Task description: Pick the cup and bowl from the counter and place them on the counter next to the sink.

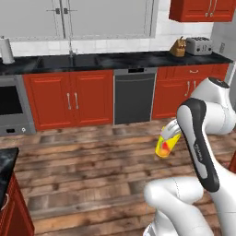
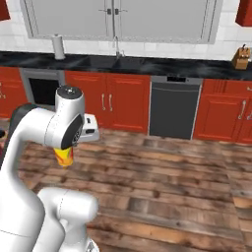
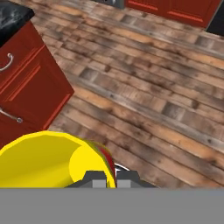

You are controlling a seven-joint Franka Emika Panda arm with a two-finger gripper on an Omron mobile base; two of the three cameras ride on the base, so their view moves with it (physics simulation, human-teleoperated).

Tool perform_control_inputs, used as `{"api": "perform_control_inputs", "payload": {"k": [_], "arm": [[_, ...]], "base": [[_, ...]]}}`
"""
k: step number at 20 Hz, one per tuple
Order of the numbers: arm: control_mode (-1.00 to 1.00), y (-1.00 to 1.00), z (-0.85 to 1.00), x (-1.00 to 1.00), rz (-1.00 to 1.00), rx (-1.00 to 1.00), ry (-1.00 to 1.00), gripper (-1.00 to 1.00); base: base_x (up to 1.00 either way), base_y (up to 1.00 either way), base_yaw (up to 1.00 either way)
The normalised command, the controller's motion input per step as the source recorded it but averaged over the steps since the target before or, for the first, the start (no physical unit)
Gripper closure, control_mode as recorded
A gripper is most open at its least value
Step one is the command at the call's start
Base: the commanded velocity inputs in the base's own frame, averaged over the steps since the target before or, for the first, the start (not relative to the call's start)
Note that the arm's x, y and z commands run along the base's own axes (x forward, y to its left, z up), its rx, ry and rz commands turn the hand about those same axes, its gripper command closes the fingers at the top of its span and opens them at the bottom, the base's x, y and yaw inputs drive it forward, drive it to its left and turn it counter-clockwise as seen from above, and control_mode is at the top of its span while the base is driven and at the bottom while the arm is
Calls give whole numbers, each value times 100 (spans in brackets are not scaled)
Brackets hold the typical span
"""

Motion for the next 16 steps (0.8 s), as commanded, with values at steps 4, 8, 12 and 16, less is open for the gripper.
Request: {"api": "perform_control_inputs", "payload": {"k": [4, 8, 12, 16], "arm": [[100, 0, 0, 0, 0, 0, 0, 100], [100, 0, 0, 0, 0, 0, 0, 100], [100, 0, 0, 0, 0, 0, 0, 100], [100, 0, 0, 0, 0, 0, 0, 100]], "base": [[100, 31, -20], [100, 45, -14], [100, 58, -2], [100, 63, 0]]}}
